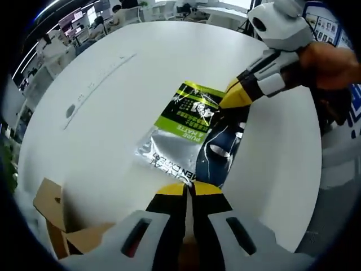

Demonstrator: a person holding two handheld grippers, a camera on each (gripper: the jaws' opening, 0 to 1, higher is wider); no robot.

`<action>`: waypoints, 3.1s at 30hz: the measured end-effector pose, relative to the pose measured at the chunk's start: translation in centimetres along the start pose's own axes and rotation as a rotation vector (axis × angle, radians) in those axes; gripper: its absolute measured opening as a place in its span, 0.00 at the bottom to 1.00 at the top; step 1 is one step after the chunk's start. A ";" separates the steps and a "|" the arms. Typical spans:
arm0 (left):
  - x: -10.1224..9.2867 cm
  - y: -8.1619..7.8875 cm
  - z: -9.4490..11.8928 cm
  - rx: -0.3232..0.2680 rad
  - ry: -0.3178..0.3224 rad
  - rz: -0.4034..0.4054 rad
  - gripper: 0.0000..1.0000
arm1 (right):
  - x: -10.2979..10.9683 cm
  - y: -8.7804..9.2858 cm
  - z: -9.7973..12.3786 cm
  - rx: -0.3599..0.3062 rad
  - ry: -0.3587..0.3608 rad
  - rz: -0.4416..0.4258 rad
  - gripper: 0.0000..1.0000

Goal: Operate the shoe box by opening the lid, removing the specified soft item, and placing it in the target area until the item is outside and the box remains undamaged.

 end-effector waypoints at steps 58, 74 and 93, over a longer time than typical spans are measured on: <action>-1.8 -1.0 5.1 -0.176 -0.045 0.216 0.06 | 0.3 0.4 4.7 -0.107 0.092 -0.099 0.06; -1.9 0.0 8.2 -0.259 -0.061 0.302 0.06 | 2.0 0.9 6.9 -0.161 0.084 -0.126 0.07; -2.4 1.1 12.2 -0.401 -0.090 0.376 0.06 | 4.1 1.5 9.0 -0.224 0.058 -0.104 0.08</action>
Point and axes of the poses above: the point that each gripper's makers call its tool centre point, and the gripper's own axes: z roughly backward along the fingers, x roughly to its left, y roughly out of its underside, the point moved 9 cm from there along z, roughly backward along the fingers, and after that the axes turned 10 degrees about -x, right-handed, at the moved point
